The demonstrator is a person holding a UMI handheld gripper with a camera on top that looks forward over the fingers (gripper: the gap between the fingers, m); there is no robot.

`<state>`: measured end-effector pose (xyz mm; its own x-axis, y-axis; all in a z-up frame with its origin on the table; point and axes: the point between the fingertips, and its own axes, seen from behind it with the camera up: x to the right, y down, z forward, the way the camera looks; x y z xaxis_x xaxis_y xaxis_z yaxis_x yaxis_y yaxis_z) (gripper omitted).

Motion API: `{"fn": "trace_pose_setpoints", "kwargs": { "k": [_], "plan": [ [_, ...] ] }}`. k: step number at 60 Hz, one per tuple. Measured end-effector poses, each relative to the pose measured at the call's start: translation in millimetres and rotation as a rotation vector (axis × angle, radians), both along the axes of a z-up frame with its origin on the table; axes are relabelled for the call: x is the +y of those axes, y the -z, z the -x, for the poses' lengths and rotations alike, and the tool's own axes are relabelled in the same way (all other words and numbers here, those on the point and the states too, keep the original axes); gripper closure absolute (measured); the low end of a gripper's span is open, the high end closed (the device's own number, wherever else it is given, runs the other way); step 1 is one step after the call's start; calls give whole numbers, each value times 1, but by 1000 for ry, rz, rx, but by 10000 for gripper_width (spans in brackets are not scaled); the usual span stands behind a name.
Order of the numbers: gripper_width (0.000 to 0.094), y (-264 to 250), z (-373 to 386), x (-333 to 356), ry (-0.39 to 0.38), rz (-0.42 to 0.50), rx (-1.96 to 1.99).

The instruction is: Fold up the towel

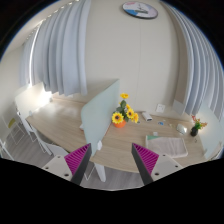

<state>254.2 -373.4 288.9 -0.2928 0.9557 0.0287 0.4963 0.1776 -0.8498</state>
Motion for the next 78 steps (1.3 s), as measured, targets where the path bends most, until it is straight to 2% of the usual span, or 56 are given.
{"fn": "trace_pose_setpoints", "kwargs": {
  "k": [8, 10, 14, 24, 40, 51, 60, 72, 75, 78],
  "plan": [
    [85, 14, 4, 38, 107, -43, -13],
    [82, 39, 24, 64, 142, -59, -16],
    [83, 57, 41, 101, 193, -71, -20],
    [83, 87, 64, 154, 268, -87, -34],
    [80, 142, 120, 182, 259, -84, -27],
    [87, 199, 175, 191, 240, -106, -27],
    [86, 246, 219, 196, 246, -86, -71],
    [94, 280, 265, 201, 242, -85, -107],
    [121, 290, 268, 203, 249, -82, -131],
    [228, 301, 268, 205, 249, -96, -159]
  ]
}}
